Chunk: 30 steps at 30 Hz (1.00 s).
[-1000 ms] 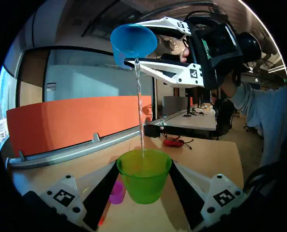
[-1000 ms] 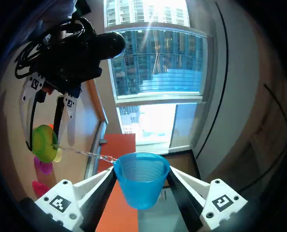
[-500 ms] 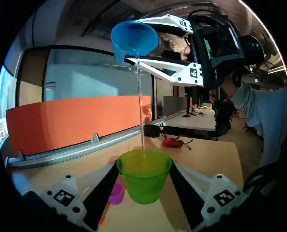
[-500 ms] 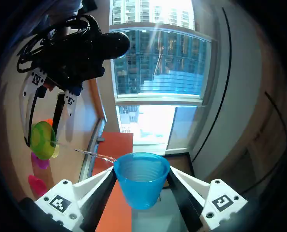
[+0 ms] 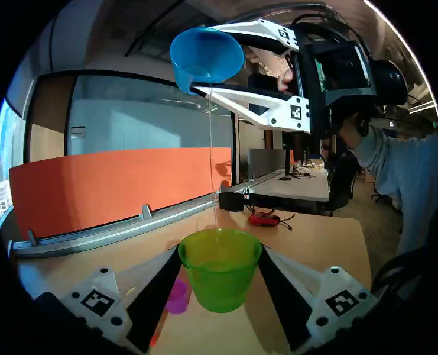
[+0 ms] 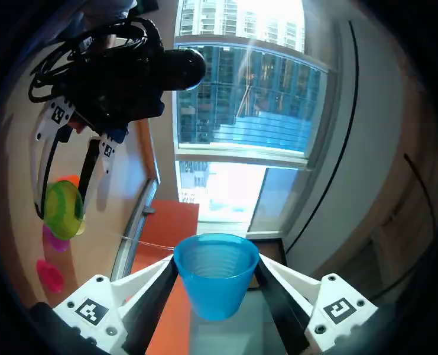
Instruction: Pour water
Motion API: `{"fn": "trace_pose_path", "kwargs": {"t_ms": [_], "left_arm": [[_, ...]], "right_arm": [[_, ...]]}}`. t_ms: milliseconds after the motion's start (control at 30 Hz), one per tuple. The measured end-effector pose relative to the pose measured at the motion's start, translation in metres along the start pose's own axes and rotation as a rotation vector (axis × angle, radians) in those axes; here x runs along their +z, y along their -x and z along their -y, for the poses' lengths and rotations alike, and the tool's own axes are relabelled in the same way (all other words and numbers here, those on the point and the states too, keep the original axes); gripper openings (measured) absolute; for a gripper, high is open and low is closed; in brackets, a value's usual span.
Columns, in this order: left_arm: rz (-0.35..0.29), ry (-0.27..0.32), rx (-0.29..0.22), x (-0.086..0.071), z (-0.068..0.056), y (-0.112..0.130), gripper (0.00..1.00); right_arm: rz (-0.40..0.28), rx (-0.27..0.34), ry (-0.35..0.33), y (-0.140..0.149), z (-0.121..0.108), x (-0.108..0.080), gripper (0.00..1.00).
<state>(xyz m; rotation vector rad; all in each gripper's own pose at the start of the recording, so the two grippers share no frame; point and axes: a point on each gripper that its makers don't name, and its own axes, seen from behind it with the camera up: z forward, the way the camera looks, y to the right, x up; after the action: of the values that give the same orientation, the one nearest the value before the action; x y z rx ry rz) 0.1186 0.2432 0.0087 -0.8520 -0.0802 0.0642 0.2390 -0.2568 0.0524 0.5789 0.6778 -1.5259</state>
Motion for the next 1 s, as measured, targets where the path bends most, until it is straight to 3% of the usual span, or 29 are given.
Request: {"fn": "trace_pose_path", "kwargs": {"t_ms": [400, 667, 800, 1000], "left_arm": [[-0.006, 0.001, 0.0, 0.0, 0.0, -0.003, 0.88], [-0.009, -0.001, -0.001, 0.0, 0.0, -0.004, 0.88], [-0.011, -0.003, 0.001, -0.001, 0.0, -0.005, 0.88], [-0.014, -0.004, 0.008, -0.001, 0.001, -0.006, 0.88]], "right_arm": [[0.0, 0.006, -0.002, -0.003, 0.002, 0.0, 0.9], [-0.002, 0.045, -0.005, -0.003, 0.005, -0.002, 0.91], [-0.004, 0.091, -0.008, -0.003, 0.009, -0.004, 0.9], [-0.018, 0.227, 0.001, -0.007, 0.013, -0.009, 0.9]]}}
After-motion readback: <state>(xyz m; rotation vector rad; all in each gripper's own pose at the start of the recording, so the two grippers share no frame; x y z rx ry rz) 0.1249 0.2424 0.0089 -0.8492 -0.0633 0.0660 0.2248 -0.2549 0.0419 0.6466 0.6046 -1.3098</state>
